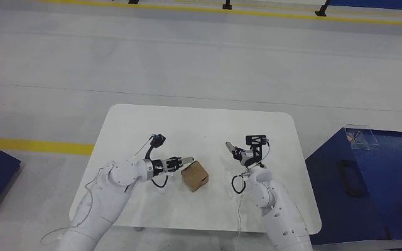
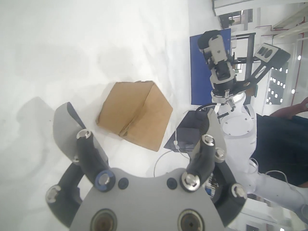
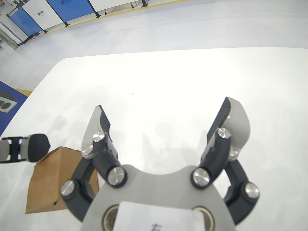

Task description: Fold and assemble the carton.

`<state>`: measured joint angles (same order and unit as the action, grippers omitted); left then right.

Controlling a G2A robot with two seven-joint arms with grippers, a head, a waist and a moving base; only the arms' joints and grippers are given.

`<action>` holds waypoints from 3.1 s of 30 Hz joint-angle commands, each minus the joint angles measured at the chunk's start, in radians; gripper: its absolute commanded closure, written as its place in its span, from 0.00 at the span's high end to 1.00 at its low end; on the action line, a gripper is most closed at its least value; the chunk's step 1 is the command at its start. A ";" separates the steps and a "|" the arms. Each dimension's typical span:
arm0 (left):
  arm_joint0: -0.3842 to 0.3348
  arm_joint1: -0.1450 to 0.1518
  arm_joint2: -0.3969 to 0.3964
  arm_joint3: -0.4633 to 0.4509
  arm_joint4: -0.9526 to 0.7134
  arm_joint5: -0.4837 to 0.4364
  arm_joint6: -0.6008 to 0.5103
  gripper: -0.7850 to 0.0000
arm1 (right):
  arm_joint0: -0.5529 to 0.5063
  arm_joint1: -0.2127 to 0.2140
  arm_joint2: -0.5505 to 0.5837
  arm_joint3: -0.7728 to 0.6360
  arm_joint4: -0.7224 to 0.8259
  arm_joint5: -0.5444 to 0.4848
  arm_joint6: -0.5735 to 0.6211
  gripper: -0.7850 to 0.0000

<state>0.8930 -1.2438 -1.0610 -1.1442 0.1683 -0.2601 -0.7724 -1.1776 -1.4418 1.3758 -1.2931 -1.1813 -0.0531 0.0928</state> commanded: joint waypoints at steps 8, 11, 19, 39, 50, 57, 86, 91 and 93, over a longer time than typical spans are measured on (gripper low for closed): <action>0.217 0.047 -0.055 -0.409 0.359 -0.069 0.134 0.00 | 0.000 0.000 0.000 0.000 0.000 0.000 0.000 1.00; 0.240 0.049 -0.033 -0.442 0.478 -0.076 0.179 0.00 | 0.000 0.000 0.000 0.000 0.000 0.000 0.000 1.00; 0.221 0.037 0.030 -0.402 0.546 -0.015 0.183 0.00 | 0.000 0.000 0.000 0.000 0.000 0.000 0.000 1.00; 0.157 0.014 0.100 -0.325 0.564 0.019 0.159 0.00 | 0.000 0.000 0.000 0.000 0.000 0.000 0.000 1.00; 0.121 0.000 0.127 -0.280 0.557 0.062 0.133 0.00 | 0.000 0.000 0.000 0.000 0.000 0.000 0.000 1.00; 0.138 0.005 0.113 -0.296 0.550 0.032 0.113 0.00 | 0.000 0.000 0.000 0.000 0.000 0.000 0.000 1.00; 0.335 0.035 -0.067 -0.485 0.518 -0.163 0.431 1.00 | 0.000 0.000 0.000 0.000 0.000 0.000 0.000 1.00; 0.335 0.035 -0.067 -0.485 0.518 -0.163 0.431 0.19 | 0.000 0.000 0.000 0.000 0.000 0.000 0.000 1.00; 0.335 0.035 -0.067 -0.484 0.518 -0.163 0.431 0.38 | 0.000 0.000 0.000 0.000 0.000 0.000 0.000 1.00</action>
<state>1.2282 -1.2092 -1.1276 -1.6287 0.6866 -0.4226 -0.3415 -1.1776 -1.4418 1.3758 -1.2931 -1.1813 -0.0530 0.0928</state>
